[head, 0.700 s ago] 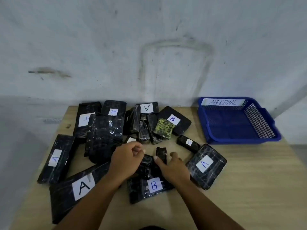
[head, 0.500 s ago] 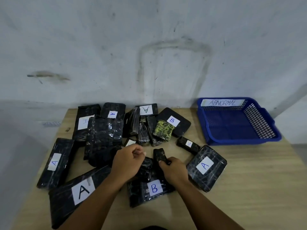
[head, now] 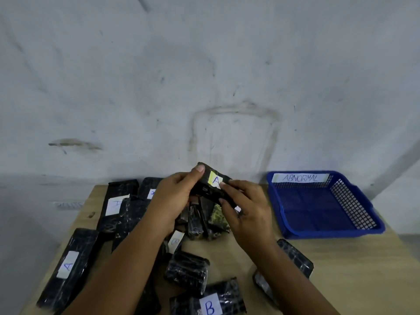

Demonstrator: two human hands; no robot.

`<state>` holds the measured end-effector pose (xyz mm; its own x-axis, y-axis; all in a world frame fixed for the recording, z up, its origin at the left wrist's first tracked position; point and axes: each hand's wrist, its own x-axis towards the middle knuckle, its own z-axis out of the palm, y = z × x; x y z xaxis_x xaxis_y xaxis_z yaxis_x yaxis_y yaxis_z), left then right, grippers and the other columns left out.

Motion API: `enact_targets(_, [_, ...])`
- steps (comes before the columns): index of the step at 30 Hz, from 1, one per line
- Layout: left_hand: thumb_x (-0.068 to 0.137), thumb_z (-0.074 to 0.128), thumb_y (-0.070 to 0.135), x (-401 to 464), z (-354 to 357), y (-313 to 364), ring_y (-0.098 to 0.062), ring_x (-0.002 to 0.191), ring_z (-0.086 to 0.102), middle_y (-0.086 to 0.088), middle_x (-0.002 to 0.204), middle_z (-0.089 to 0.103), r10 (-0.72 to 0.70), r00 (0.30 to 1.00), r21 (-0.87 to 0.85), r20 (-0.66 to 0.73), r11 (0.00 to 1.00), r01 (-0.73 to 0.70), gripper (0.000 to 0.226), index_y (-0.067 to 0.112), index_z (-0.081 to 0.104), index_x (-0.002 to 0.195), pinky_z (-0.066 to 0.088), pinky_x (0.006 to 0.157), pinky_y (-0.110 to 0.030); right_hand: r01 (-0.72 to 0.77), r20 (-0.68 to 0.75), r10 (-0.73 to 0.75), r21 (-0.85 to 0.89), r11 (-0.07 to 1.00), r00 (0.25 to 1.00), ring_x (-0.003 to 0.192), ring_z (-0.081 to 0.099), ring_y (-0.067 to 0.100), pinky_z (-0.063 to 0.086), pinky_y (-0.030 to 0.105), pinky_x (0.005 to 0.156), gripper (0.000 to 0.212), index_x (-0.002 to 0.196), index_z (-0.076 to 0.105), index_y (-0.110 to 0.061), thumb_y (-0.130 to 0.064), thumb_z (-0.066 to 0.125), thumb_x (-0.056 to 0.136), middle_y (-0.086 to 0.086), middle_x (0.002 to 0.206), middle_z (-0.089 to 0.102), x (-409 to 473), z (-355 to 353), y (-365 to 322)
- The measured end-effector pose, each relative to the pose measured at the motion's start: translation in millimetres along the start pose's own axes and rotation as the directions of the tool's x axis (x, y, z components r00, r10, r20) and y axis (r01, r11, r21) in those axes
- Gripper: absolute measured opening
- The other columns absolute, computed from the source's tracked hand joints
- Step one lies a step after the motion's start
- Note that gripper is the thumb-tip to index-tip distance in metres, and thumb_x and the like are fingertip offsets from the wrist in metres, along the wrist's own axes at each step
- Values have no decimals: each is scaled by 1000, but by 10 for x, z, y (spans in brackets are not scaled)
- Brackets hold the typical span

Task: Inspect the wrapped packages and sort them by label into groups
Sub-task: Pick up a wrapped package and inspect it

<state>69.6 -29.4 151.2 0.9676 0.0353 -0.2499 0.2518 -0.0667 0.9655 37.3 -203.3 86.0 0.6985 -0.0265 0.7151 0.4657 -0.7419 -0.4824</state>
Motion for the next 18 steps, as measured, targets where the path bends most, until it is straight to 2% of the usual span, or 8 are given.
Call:
enact_targets(2, [92,68,47,-62,-36,123,-18,86,77,-2,91,80,40,999,-104,-22,994,-42,34,15,77,100,52,66,-24,-8,-11,8,61,998,1000,121,57,13,51,24,97,39,128,73,-18,-34,71,92,4,130,62,139,-65,-120])
enact_targets(4, [95,67,36,-134,-85,229,-19,86,77,-5,94,80,82,996,-224,-22,971,-85,28,12,76,104,56,63,-23,-265,73,254,264,928,964,130,49,-2,47,15,102,55,140,58,-38,-54,70,89,-9,141,51,255,-166,-304])
enact_targets(6, [94,66,32,-197,-126,310,-14,82,76,-5,96,80,137,991,-322,-11,937,-133,26,11,75,107,56,62,-19,-551,251,496,485,679,831,127,54,-5,50,24,104,65,142,46,-53,-71,69,84,-17,137,56,384,-257,-485])
enact_targets(7, [91,66,34,-230,-139,343,-11,82,75,-4,97,80,158,987,-345,-8,926,-151,28,12,75,107,56,63,-18,-617,321,542,561,552,777,122,62,0,53,33,105,65,141,47,-53,-72,69,83,-16,131,64,437,-284,-529])
enact_targets(9, [82,67,41,-279,-162,396,-10,84,73,-3,99,79,198,980,-357,-5,915,-187,36,15,76,106,55,67,-19,-638,390,530,630,442,753,111,72,12,56,45,104,57,140,53,-43,-60,71,88,-7,116,77,536,-332,-600])
enact_targets(13, [71,68,48,-357,-186,460,-14,92,71,-1,99,79,251,968,-324,-12,915,-242,45,19,77,105,50,81,-29,-582,353,487,658,478,799,100,75,12,59,39,98,37,136,61,-32,-25,66,100,-10,103,79,651,-378,-721])
enact_targets(15, [72,71,46,-400,-185,480,-12,95,73,1,101,80,298,954,-273,-8,917,-289,43,20,77,106,51,83,-28,-590,363,488,655,473,794,99,74,12,59,41,97,31,130,65,-34,-26,68,101,-9,105,79,675,-391,-743])
enact_targets(18, [82,72,32,-430,-168,502,-8,91,75,0,99,80,345,939,-244,-18,909,-338,29,18,78,106,53,73,-14,-608,384,493,650,455,780,103,73,11,59,41,95,24,125,69,-31,-26,65,102,-9,110,78,711,-410,-752])
